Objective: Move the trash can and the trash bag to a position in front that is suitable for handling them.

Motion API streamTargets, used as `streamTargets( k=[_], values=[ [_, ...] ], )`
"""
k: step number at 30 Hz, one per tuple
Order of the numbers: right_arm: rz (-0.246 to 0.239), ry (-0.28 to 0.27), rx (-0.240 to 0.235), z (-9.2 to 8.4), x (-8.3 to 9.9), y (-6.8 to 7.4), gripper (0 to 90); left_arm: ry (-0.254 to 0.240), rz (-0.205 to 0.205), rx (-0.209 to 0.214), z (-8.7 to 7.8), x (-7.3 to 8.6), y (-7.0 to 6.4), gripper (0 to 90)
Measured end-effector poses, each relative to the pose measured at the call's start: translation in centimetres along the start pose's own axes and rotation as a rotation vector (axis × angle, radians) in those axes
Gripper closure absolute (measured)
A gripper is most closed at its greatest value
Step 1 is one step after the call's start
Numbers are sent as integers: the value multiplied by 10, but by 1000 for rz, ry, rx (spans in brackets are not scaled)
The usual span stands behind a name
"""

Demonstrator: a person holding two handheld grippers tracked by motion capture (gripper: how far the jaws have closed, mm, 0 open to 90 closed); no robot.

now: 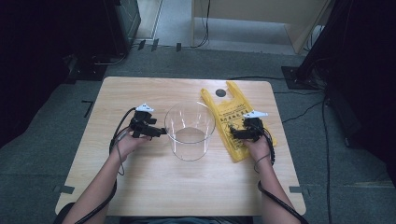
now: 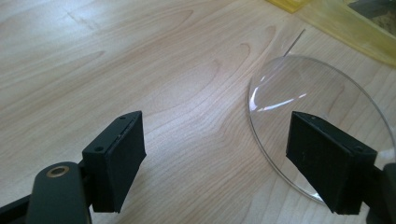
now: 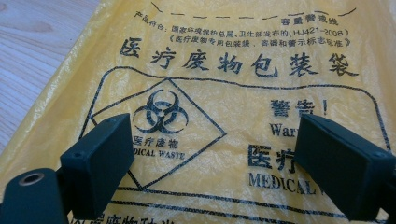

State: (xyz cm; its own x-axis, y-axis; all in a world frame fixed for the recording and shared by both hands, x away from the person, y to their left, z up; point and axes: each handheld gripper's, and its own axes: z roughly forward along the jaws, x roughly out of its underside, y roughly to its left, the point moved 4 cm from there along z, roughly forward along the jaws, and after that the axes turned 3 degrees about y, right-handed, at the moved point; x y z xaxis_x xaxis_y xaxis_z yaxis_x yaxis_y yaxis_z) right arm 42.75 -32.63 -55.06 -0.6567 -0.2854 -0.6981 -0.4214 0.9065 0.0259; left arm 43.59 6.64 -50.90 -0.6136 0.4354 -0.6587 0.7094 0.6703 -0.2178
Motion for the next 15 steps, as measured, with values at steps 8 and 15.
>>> streamTargets(
  k=[8,15],
  values=[
    [-33,-28,-37,-3,1,5,313,-3,30,-27,-3,0,0,206],
    [-71,-48,-76,-6,2,11,530,3,14,-9,-2,1,1,225]
  ],
)
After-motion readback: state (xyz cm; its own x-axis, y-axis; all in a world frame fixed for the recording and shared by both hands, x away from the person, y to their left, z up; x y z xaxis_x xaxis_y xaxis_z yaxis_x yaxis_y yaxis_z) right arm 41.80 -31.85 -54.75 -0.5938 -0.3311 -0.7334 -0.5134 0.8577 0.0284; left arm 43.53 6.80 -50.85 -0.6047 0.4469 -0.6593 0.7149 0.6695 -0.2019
